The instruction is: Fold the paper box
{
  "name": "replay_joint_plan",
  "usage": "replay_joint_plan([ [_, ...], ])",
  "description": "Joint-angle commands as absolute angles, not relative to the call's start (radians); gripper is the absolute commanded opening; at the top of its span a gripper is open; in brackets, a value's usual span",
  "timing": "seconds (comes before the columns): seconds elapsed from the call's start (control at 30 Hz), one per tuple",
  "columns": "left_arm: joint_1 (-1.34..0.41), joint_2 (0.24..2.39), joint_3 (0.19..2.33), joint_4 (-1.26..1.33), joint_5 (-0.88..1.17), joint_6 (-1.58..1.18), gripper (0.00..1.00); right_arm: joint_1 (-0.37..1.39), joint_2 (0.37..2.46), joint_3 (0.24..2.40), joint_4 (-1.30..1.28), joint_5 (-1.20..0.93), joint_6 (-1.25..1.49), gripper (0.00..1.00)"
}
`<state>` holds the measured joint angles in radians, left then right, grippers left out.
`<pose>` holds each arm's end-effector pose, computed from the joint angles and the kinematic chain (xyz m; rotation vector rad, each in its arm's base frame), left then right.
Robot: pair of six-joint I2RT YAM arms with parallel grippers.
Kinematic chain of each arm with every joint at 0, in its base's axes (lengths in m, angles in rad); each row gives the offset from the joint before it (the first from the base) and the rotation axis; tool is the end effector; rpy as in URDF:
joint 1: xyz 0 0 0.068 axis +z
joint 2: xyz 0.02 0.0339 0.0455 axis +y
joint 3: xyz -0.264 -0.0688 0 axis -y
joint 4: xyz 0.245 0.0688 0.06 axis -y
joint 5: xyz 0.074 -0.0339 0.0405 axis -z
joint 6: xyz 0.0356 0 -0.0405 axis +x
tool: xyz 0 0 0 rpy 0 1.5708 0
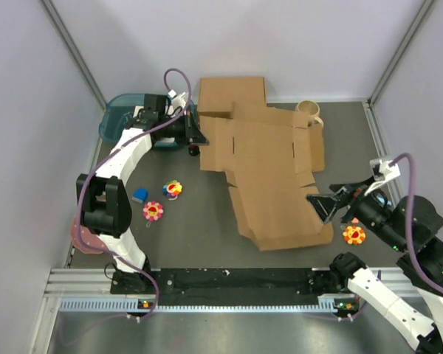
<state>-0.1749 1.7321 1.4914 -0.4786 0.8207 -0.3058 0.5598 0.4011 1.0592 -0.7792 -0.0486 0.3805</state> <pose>0.3781 -0.0933 0.3092 0.2942 2.2617 -1.1871 0.0354 0.0242 0.4007 -0.1939 1.7370 0.7390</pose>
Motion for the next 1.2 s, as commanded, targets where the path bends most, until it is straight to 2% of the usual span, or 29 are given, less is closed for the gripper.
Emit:
replay_joint_plan([
  [0.0, -0.176, 1.782, 1.551, -0.555, 0.646, -0.216, 0.09, 0.554, 0.442, 1.042, -0.767, -0.003, 0.383, 0.96],
  [0.1, -0.178, 1.816, 1.565, -0.568, 0.649, -0.176, 0.10, 0.555, 0.462, 1.022, -0.759, -0.003, 0.396, 0.96],
  [0.17, -0.181, 1.835, 1.584, -0.586, 0.635, -0.172, 0.15, 0.555, 0.475, 1.008, -0.749, -0.005, 0.402, 0.95],
  [0.2, -0.186, 1.844, 1.591, -0.601, 0.618, -0.175, 0.23, 0.554, 0.477, 1.005, -0.746, -0.008, 0.406, 0.95],
  [0.23, -0.189, 1.842, 1.595, -0.607, 0.562, -0.175, 0.36, 0.555, 0.482, 1.002, -0.742, -0.011, 0.410, 0.95],
  [0.4, -0.184, 1.722, 1.536, -0.574, 0.368, -0.283, 0.54, 0.555, 0.483, 0.994, -0.732, -0.008, 0.416, 0.95],
  [0.43, -0.184, 1.691, 1.511, -0.543, 0.271, -0.317, 0.65, 0.555, 0.483, 0.993, -0.729, -0.008, 0.417, 0.95],
  [0.47, -0.184, 1.656, 1.447, -0.519, 0.240, -0.352, 0.82, 0.557, 0.486, 0.989, -0.727, -0.008, 0.419, 0.95],
  [0.53, -0.184, 1.542, 1.358, -0.438, 0.222, -0.437, 0.87, 0.555, 0.486, 0.982, -0.718, -0.015, 0.423, 0.95],
  [0.57, -0.184, 1.502, 1.250, -0.396, 0.251, -0.477, 0.93, 0.555, 0.485, 0.979, -0.715, -0.017, 0.423, 0.95],
  [0.63, -0.192, 1.364, 1.093, -0.259, 0.333, -0.616, 0.94, 0.554, 0.483, 0.965, -0.706, -0.020, 0.429, 0.95],
  [0.67, -0.205, 1.314, 0.921, -0.115, 0.366, -0.667, 0.96, 0.555, 0.482, 0.959, -0.701, -0.021, 0.433, 0.95],
  [0.73, -0.296, 1.191, 0.728, -0.019, 0.332, -0.768, 0.98, 0.554, 0.482, 0.947, -0.684, -0.029, 0.437, 0.95],
  [0.9, -0.558, 1.098, 0.563, 0.054, 0.151, -0.873, 0.98, 0.555, 0.495, 0.940, -0.666, -0.049, 0.442, 0.95],
  [1.03, -0.615, 1.126, 0.454, 0.143, 0.123, -0.913, 0.98, 0.555, 0.503, 0.937, -0.650, -0.058, 0.443, 0.95],
  [1.17, -0.623, 1.233, 0.446, 0.211, 0.153, -0.897, 0.97, 0.555, 0.503, 0.928, -0.643, -0.069, 0.454, 0.95],
])
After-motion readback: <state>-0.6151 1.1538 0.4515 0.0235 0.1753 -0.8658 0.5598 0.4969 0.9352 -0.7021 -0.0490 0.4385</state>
